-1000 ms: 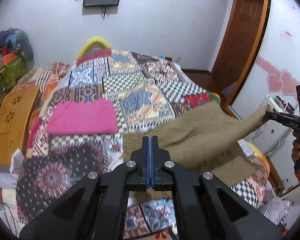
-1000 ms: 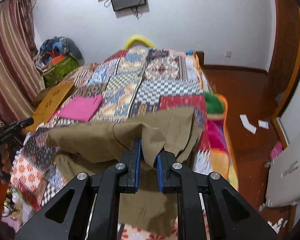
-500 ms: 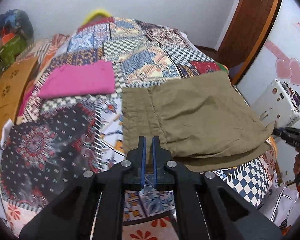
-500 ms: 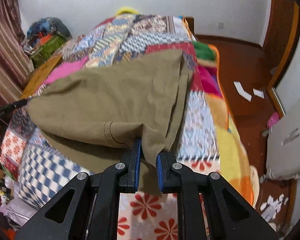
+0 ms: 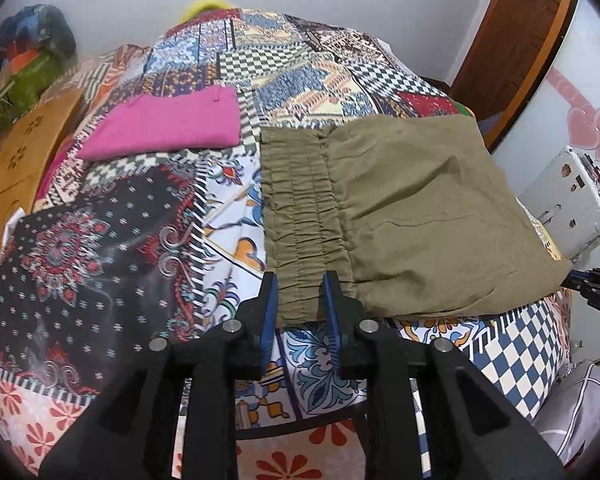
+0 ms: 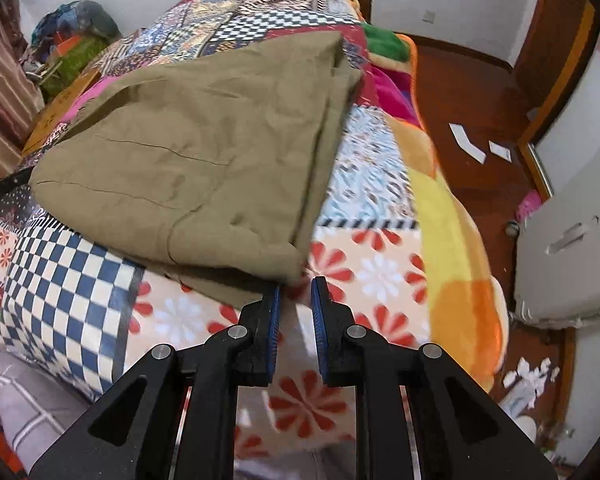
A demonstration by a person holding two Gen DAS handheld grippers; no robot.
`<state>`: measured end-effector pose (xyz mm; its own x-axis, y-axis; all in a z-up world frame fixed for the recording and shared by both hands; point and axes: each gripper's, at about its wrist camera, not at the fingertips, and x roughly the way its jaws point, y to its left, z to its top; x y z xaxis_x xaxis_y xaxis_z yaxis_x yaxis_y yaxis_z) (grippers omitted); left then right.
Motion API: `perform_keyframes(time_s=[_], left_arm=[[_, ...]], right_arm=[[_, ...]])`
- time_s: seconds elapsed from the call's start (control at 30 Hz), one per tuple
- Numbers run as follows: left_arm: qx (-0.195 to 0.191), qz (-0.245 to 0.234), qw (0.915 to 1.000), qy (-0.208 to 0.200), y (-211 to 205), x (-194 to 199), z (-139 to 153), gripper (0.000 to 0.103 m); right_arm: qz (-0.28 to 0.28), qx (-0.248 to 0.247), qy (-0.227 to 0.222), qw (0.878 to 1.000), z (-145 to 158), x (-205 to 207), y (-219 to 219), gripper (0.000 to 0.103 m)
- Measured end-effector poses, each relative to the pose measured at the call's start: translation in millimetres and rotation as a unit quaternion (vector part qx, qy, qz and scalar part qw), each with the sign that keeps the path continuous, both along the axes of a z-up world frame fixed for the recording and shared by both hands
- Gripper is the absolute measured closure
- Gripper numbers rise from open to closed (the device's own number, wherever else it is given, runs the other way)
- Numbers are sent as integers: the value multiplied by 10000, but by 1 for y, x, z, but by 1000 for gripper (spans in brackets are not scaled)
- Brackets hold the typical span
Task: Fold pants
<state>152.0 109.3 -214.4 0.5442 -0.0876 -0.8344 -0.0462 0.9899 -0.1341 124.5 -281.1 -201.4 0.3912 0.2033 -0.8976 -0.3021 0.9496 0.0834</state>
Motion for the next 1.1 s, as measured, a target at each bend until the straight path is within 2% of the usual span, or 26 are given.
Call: perform_keyframes(time_s=[0.17, 0.3, 0.37, 0.5, 0.57, 0.63, 0.7, 0.8, 0.9, 0.93, 1.0, 1.1], left_arm=[[-102, 66, 9996, -273, 2, 0, 25, 79], [-54, -4, 9994, -348, -10, 7, 28, 75], [-56, -61, 9997, -229, -18, 12, 19, 75], [55, -57, 10000, 50, -24, 16, -9, 72], [103, -11, 9999, 8, -24, 13, -16, 60], [204, 5, 9998, -9, -23, 11, -18, 52], [188, -22, 9998, 25, -20, 11, -16, 52], [137, -25, 9999, 19, -15, 14, -4, 52], [177, 34, 9996, -207, -10, 19, 16, 50], [238, 69, 9993, -282, -8, 21, 22, 46], [370, 170, 9982, -444, -2, 27, 32, 38], [476, 299, 9972, -502, 8, 45, 38, 36]], right_arm=[[-171, 250, -308, 9991, 37, -2, -10, 87], [-46, 467, -570, 9973, 53, 1, 10, 84], [40, 528, -527, 9972, 46, 5, 25, 84], [219, 334, -126, 9991, 9, 9, 46, 84], [240, 220, 76, 9994, -10, 8, 46, 84], [208, 353, 208, 9989, -23, 5, 38, 84], [200, 439, 263, 9985, -22, 4, 31, 84], [302, 299, 282, 9987, -13, 5, 26, 84], [237, -66, 173, 9995, -3, 11, 20, 83], [176, -78, 113, 9998, 3, 15, 16, 83], [30, 0, 41, 10000, 12, 24, 9, 77], [-198, 10, -256, 9995, 26, 41, 3, 62]])
